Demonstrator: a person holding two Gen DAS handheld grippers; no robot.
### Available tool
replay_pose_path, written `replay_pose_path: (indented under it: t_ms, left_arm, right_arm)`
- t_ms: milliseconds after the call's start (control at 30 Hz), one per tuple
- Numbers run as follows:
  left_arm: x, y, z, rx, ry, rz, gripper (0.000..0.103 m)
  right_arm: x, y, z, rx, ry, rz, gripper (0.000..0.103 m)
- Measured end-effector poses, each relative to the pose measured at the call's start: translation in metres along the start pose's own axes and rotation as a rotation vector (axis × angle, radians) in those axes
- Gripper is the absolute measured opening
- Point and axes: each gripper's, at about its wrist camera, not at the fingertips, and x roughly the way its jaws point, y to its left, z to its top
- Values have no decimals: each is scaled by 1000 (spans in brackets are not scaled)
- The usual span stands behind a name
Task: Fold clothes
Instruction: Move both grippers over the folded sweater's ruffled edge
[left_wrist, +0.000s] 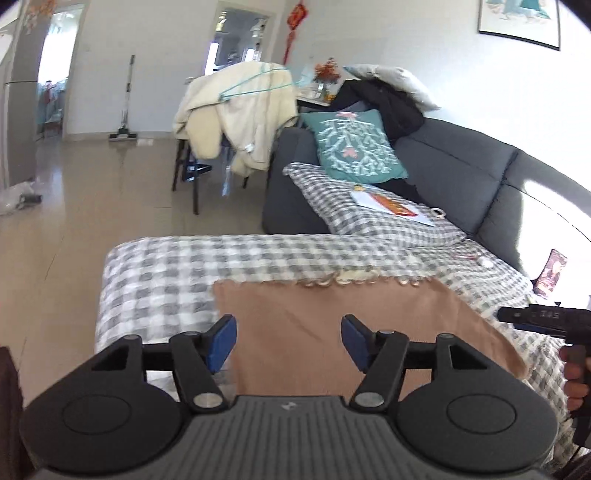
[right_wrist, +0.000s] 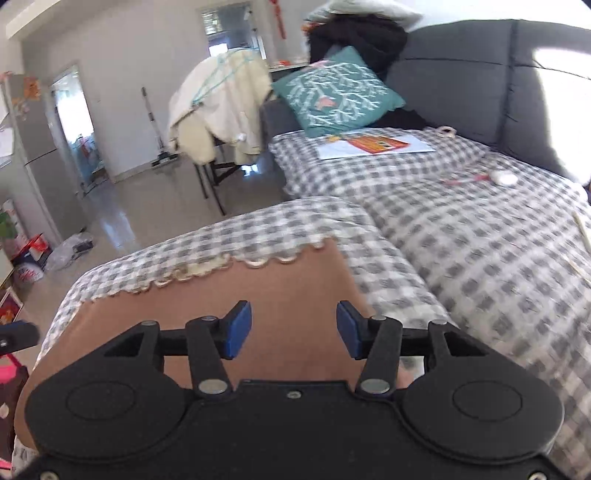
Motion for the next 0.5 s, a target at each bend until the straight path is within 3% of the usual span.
replay_pose_path:
  t_ms: [100,200,300,367,500]
  left_arm:
    - [34,-12,2,48,41,-30,60]
    - [63,-13,0,31,91,-74,56]
    - [86,-8,-11,34,140,6,46]
    - [90,1,-22,54,121,49,27]
    - [81,23,-25,25,113,60,25]
  right_arm:
    - [24,28,-2,-103,24,33,53]
    - [44,37,-9,-180,48,-4,52]
    - [55,22,-16,-192,54,-41,52]
    - [55,6,-18,-194,39,-47,51]
    - [47,-37,-18,-181,19,-109,53]
